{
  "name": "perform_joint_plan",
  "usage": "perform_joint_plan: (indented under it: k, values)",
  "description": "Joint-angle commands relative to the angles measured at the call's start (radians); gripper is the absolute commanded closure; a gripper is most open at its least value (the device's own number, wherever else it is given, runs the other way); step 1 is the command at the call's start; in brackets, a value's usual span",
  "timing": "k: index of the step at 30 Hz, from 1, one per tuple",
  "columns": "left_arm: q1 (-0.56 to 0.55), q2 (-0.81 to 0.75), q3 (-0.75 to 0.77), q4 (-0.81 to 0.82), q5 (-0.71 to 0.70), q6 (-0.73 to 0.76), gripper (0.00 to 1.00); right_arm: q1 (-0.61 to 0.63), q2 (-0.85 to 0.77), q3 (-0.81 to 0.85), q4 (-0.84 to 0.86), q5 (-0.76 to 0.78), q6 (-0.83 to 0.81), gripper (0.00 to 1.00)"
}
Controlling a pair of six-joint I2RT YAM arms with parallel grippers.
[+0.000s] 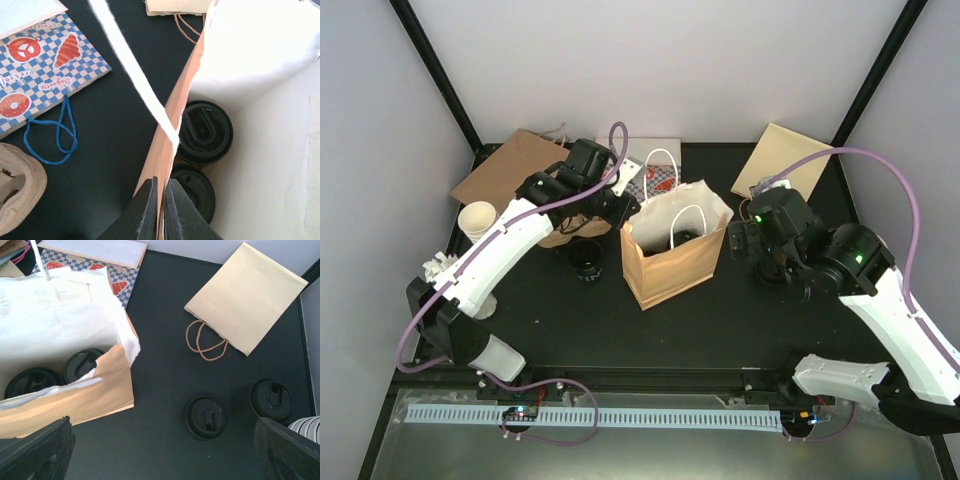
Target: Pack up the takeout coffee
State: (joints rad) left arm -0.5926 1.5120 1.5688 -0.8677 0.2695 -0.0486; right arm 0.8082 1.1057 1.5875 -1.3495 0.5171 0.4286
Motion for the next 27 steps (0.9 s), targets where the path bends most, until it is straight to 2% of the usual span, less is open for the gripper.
perform_joint_plan:
  k: [1, 5, 10, 13, 19, 27]
  values:
    - [0.008, -0.003, 0.050, 0.008, -0.016, -0.006, 0.88, -0.016, -0.027, -0.011, 0.040, -0.023, -0.007, 0.00]
    - [0.010, -0.035, 0.059, -0.021, -0.022, -0.025, 0.54, -0.016, -0.027, -0.008, 0.039, -0.023, -0.004, 0.00]
    - [0.008, -0.180, 0.024, -0.024, -0.071, -0.047, 0.30, -0.015, -0.084, -0.040, 0.105, -0.032, -0.024, 0.00]
    - [0.011, -0.300, -0.018, -0.039, -0.160, -0.072, 0.18, -0.016, -0.129, -0.082, 0.144, -0.035, -0.033, 0.00]
    - [0.037, -0.454, -0.031, -0.217, -0.406, -0.169, 0.07, -0.016, -0.174, -0.153, 0.166, -0.066, -0.001, 0.00]
    - [0.044, -0.665, -0.135, -0.437, -0.644, -0.451, 0.05, -0.016, -0.237, -0.237, 0.195, -0.151, 0.107, 0.00]
